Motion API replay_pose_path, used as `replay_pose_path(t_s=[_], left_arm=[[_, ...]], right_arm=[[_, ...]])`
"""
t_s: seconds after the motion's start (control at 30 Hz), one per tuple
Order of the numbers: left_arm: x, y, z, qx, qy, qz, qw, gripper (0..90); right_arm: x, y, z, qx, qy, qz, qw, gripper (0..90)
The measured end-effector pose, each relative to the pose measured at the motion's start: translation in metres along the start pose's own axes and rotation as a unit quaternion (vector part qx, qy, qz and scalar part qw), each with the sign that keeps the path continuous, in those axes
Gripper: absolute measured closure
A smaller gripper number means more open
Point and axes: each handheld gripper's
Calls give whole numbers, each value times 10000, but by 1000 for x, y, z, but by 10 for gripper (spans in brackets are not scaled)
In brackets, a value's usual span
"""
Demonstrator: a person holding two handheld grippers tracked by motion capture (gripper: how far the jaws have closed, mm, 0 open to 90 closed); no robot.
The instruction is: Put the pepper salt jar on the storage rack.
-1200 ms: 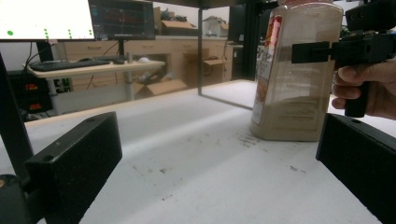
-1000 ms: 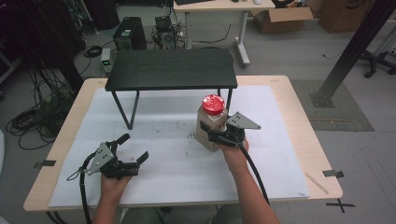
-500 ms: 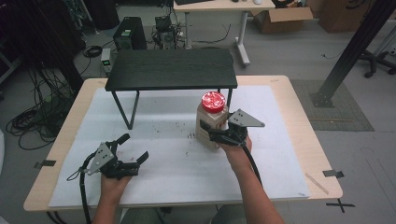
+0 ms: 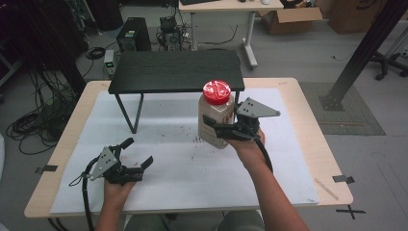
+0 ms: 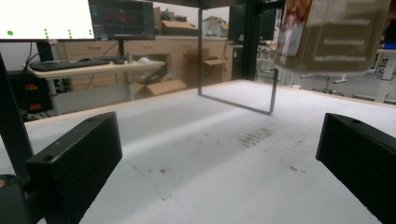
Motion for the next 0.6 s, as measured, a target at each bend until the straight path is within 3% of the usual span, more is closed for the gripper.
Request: replay_pose_path(t_s=[0.6], left_arm=[[0, 0, 0, 6, 4, 6, 10000, 6]], right_arm=[[-2, 67, -10, 149, 181, -55, 9997, 247]])
Point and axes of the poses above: each handheld gripper's, and its own axes: x roughly backward along the jaws, y roughly out of its top, z roughly to its left, and after that the axes turned 12 degrees about -y, right-handed
